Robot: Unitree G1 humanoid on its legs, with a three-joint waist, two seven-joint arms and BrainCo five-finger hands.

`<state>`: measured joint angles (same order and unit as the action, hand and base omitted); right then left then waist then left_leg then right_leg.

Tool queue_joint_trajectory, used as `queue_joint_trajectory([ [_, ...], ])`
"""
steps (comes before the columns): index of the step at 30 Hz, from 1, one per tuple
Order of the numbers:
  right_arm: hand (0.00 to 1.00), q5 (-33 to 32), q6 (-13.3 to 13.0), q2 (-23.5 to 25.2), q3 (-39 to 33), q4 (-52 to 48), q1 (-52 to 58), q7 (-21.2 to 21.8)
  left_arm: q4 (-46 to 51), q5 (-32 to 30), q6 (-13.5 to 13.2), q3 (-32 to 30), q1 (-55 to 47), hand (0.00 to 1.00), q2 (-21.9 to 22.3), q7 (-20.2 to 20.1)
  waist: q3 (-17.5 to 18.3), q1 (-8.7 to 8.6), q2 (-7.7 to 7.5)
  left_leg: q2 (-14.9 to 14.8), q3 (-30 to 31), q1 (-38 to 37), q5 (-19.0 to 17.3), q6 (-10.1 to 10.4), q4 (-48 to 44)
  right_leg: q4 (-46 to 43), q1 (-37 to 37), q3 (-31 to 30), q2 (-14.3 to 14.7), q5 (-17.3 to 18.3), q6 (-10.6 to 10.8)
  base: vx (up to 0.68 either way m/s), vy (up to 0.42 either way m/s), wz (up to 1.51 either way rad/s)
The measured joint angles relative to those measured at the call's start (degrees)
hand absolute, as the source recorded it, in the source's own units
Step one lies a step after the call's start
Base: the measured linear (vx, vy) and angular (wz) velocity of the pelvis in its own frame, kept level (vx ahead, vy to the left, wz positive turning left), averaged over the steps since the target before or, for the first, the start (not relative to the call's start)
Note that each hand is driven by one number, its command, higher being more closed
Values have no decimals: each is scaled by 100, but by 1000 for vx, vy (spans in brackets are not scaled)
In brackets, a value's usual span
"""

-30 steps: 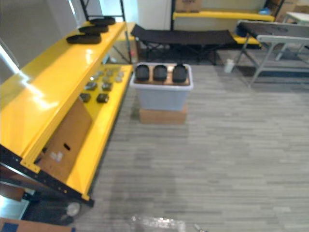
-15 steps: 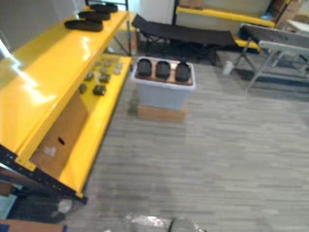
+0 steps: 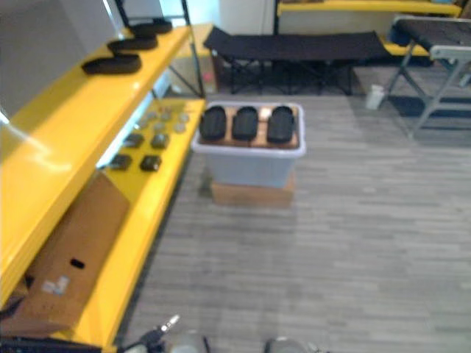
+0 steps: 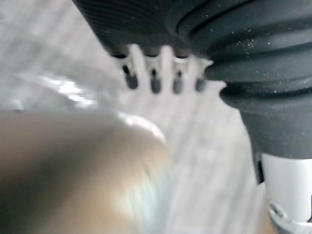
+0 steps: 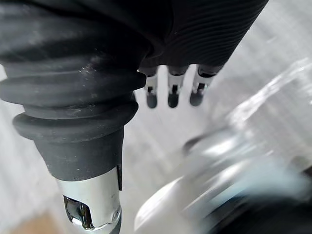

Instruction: Walk over and take plastic housings, then place them on the shelf

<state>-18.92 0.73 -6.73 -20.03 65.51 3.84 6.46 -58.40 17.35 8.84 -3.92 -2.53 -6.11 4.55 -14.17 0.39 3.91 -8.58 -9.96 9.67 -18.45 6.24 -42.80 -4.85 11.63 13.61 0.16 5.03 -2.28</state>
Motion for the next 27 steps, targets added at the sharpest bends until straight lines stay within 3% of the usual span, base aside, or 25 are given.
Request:
queue_joint_trajectory([
  [2, 0, -5, -99, 5, 0, -117, -234, -54, -46, -185, -10, -6, -134, 0, 7, -3, -4, 74, 7, 354, 14, 321, 376, 1, 1521, 243, 167, -153, -42, 47, 64, 385, 38, -53],
  [3, 0, -5, -108, 10, 5, -229, -257, -56, -111, -255, -13, -27, -255, 0, 31, -2, -5, 115, 20, 453, 22, 408, 805, -6, 2471, 354, 306, -236, -8, 144, 143, 335, 129, -47],
  [4, 0, -9, -108, 3, 58, -257, -277, -70, -158, -273, -18, -57, -401, 0, 62, -11, 5, 248, -9, 455, 23, 370, 1359, -145, 2644, 351, 462, -370, 8, 326, 214, 356, 160, -47],
  [5, 0, -9, -107, 14, 101, -293, -258, -99, -155, -283, -37, -80, -489, 0, 54, -22, 3, 301, -72, 489, 7, 312, 1565, -289, 2632, 298, 501, -435, -24, 460, 235, 392, 191, -28],
  [6, 0, -12, -105, 54, 183, -394, -248, -166, -155, -466, -52, -147, -550, 0, -35, -49, -11, 327, -234, 649, -19, 337, 1608, -511, 2477, 72, 533, -428, -174, 827, 219, 519, 199, 10],
  [7, 0, -61, -102, 70, 205, -424, -256, -166, -150, -595, -81, -160, -541, 0, -159, -48, -13, 334, -506, 837, -59, 352, 1413, -806, 2281, -181, 483, -348, -400, 1133, 223, 434, 154, 18],
  [8, 0, -62, -99, 69, 218, -417, -256, -162, -151, -653, -90, -157, -541, 0, -196, -46, 3, 334, -600, 903, -81, 338, 1348, -908, 2258, -334, 469, -326, -486, 1119, 298, 556, 127, 6],
  [9, 0, -60, -92, 37, 298, -365, -322, -153, -176, -719, -105, -150, -547, 0, -185, -22, 3, 369, -668, 959, -120, 235, 1207, -1123, 2282, -1308, 86, -275, -612, 1173, 421, 447, 118, -14],
  [10, 0, -47, -90, 70, 329, -355, -404, -122, -176, -718, -129, -139, -520, 0, -225, 32, -24, 376, -630, 940, -142, -51, 1163, -1169, 2497, -2409, -409, -240, -746, 1123, 581, 535, 152, -11],
  [12, 0, 8, -88, 123, 333, -311, -410, -15, -175, -713, -140, -28, -477, 0, -232, 91, -52, 345, -593, 933, -154, -517, 1130, -1178, 2684, -2603, -510, -47, -884, 1284, 501, 362, 113, -4],
  [15, 0, 54, -87, 192, 578, -166, -412, 2, -116, -655, -297, 85, -173, 0, -237, 113, -109, 330, -376, 717, -158, -1224, 1021, -1061, 2953, -1540, -733, 357, -726, 1304, 550, 417, 26, -8],
  [17, 0, 126, -67, 204, 617, -151, -405, -5, -139, -583, -394, 88, 137, 0, -240, 147, -139, 221, -239, 522, -131, -1490, 832, -949, 3156, -941, -1299, 313, -641, 925, 786, 335, -5, -3],
  [19, 0, 273, -45, 225, 411, -230, -312, 4, -138, -307, -501, 16, 316, 0, -270, 145, -123, 158, -312, 453, -145, -1633, 582, -788, 3055, -496, -1766, 151, -739, 328, 777, 291, -65, -1],
  [21, 0, 411, -48, 210, 351, -310, -191, 1, -126, -139, -511, -8, 310, 0, -238, 144, -98, 136, -359, 313, -35, -1796, 223, -574, 2771, -405, -1768, 123, -732, -50, 758, 335, -199, 25],
  [23, 0, 400, -26, 265, 349, -303, -14, -7, -124, -141, -507, -4, 291, 0, -208, 162, 13, 102, -541, 277, 190, -1886, -100, -376, 2575, -507, -1729, 33, -763, -222, 688, 392, -312, 58],
  [24, 0, 398, 25, 227, 312, -274, 30, -18, -126, -139, -489, -5, 261, 0, -86, 216, 50, 50, -473, 113, 377, -1885, -257, -239, 2472, -809, -1772, 99, -696, -539, 582, 383, -367, 64],
  [25, 0, 405, 108, 158, 308, -232, 102, -26, -127, -79, -441, -63, 79, 0, 83, 308, 201, 30, -297, -112, 496, -1893, -313, -102, 2358, -1005, -1798, 270, -507, -312, 467, 474, -403, 59],
  [26, 0, 405, 153, 121, 302, -213, 122, -34, -116, 44, -422, -167, 33, 0, 228, 335, 239, 42, -231, -228, 506, -1744, -263, -43, 2071, -1016, -1769, 351, -435, -216, 402, 444, -386, 39],
  [27, 0, 407, 208, 54, 275, -213, 173, -46, -29, 70, -411, -446, 41, 0, 384, 400, 239, 69, -133, -422, 562, -1226, -29, 51, 1021, -980, -1662, 415, -326, -117, 320, 426, -346, 28],
])
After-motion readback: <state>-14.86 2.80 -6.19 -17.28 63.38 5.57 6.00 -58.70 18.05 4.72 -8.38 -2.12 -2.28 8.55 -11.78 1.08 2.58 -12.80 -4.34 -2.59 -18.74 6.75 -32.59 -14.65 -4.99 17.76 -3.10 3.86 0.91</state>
